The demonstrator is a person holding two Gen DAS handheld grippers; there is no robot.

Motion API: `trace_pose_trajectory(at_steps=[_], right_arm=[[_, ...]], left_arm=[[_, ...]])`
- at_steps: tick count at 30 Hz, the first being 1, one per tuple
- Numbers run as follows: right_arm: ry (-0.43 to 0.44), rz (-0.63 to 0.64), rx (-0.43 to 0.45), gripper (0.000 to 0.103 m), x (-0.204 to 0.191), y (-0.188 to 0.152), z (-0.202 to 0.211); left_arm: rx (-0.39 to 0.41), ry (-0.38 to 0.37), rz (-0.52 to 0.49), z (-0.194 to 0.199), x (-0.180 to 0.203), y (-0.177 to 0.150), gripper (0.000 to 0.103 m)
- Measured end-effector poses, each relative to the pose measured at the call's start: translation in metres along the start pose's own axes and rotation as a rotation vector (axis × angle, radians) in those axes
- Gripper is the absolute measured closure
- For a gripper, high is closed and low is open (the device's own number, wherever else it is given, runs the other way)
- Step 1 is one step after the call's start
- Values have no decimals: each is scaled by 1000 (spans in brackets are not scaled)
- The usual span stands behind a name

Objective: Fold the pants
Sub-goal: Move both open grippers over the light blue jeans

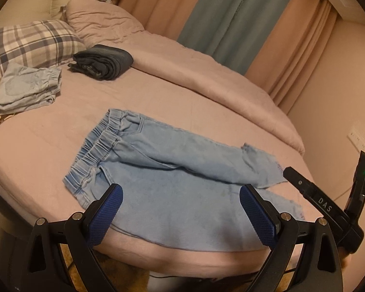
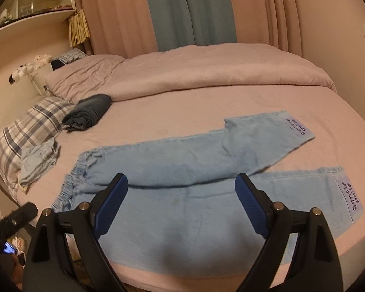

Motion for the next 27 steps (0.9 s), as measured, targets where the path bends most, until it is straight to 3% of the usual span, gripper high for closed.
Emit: trace_pose_trajectory(at_steps=[3,6,10,15,20,27], right_arm=[[-5,7,37,11,-3,9,5],[-85,46,66,10,-5,15,4],[-144,3,114,9,3,10,4],[-106,-13,82,9,9,5,-7],[-203,50,126,4,5,9,9],[-170,58,119,3,7,4,17]], left_arm=[[-6,-13,20,0,0,2,6],[-5,-3,7,0,2,4,6],[6,23,-17,0,6,2,6],[-15,24,17,0,5,1,6],[-10,27,49,8,5,2,6],[1,23,28,15,14,11,6]])
Point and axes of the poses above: each gripper's, at about its wrist camera, not at the fingertips, and z roughly against the way its jaws point, x to its right, y to its top, the point moved 4 cm from there along -z, roughly the way its jaws point, and after that the axes turned 8 degrees about z, right-handed, at the moved point
